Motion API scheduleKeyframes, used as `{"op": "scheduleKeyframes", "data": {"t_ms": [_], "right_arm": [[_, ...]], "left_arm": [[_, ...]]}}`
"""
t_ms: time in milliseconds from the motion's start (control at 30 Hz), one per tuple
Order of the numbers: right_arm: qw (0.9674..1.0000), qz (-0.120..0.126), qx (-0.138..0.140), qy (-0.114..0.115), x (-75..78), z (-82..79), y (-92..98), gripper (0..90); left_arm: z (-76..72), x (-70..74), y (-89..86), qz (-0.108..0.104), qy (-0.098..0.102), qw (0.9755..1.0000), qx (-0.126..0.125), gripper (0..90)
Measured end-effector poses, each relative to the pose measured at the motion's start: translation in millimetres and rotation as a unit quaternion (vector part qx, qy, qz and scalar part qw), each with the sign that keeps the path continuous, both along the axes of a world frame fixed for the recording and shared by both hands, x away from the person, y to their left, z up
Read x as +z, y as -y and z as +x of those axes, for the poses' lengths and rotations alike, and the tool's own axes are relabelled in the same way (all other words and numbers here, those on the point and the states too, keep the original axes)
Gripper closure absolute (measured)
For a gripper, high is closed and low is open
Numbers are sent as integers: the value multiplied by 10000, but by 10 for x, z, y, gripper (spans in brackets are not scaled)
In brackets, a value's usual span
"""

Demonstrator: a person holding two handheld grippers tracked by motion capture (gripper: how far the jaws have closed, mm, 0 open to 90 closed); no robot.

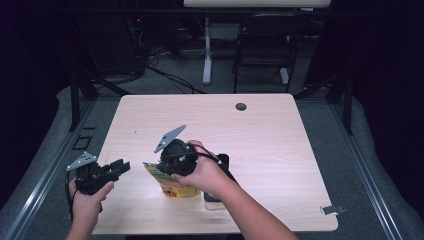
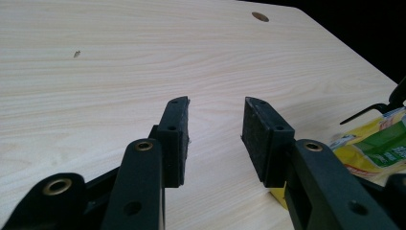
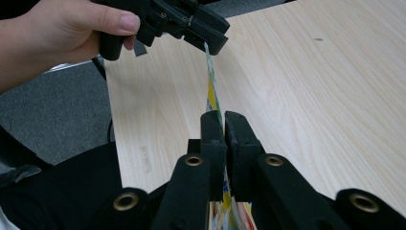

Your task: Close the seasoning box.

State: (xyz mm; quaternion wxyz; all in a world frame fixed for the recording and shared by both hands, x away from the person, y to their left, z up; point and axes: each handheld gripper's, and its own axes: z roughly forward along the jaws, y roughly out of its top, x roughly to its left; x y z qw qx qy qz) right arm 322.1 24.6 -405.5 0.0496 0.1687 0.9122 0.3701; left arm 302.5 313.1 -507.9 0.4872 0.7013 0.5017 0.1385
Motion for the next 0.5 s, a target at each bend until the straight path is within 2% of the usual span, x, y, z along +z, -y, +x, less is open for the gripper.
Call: {"op": "scheduleKeyframes", "data": {"t_ms": [200, 267, 500], "right_arm": [[10000, -83, -32, 5, -16, 21, -56, 865], [9998, -198, -12, -6, -31, 25, -82, 861], [9994, -340, -4, 27, -62, 29, -100, 861]], "left_arm": [[2, -11, 10, 0, 0, 10000, -1, 620], [1, -9, 12, 9, -10, 10000, -10, 619], [3, -15, 12, 24, -19, 10000, -24, 618]]}}
